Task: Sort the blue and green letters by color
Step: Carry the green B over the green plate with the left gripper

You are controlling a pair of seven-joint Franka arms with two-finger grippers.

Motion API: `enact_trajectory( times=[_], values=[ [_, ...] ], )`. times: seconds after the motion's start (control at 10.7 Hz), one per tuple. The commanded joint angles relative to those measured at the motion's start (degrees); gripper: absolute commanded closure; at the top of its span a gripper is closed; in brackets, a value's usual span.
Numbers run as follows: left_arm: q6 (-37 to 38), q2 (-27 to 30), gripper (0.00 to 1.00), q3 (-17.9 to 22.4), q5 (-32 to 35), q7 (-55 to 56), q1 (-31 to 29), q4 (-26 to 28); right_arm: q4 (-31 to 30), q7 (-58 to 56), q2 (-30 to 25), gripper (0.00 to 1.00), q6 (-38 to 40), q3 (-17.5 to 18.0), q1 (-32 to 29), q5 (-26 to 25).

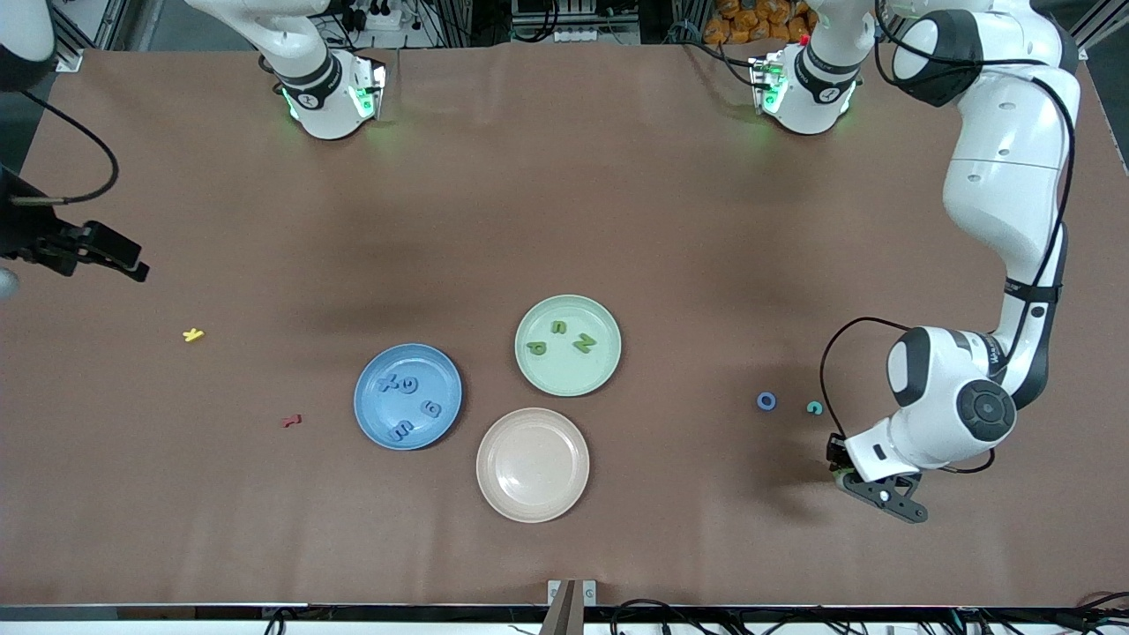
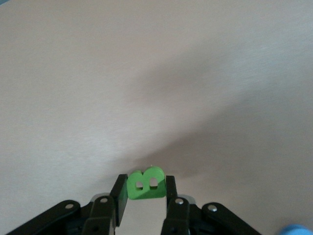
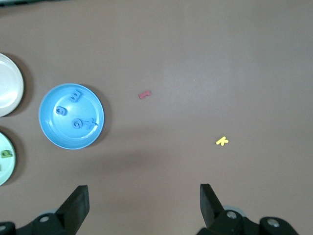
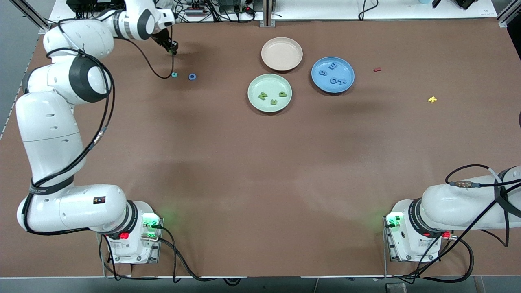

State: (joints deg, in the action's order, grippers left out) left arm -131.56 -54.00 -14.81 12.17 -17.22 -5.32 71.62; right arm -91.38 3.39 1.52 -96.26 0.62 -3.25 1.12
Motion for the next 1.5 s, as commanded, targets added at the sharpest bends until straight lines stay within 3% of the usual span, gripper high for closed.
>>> enact_trajectory(
  times=[0.0,0.28,0.65,1.21,1.4],
  values=[
    [7.1,4.2,1.00,0.3,-0.6,10.1,5.8,0.8,8.2,0.4,0.9,0.00,8.8,1.0,-1.0,0.6],
    [12.9,6.4,1.00,-2.3,-0.3,30.4,13.5,1.2,9.0,0.5,0.9,0.00,10.7,0.8,-1.1,0.6],
    [13.6,5.8,1.00,-2.3,-0.5,46.7,25.7,1.1,8.6,0.7,0.9,0.00,11.4,0.6,-1.4,0.6],
    [12.8,4.3,1.00,-1.9,-0.9,65.5,36.4,0.7,9.0,-0.1,1.6,0.00,11.2,0.6,-1.5,0.2],
    [12.7,4.5,0.01,-1.8,-0.4,65.9,37.3,0.8,9.0,-0.1,1.6,0.00,11.2,0.6,-1.4,0.1]
  ],
)
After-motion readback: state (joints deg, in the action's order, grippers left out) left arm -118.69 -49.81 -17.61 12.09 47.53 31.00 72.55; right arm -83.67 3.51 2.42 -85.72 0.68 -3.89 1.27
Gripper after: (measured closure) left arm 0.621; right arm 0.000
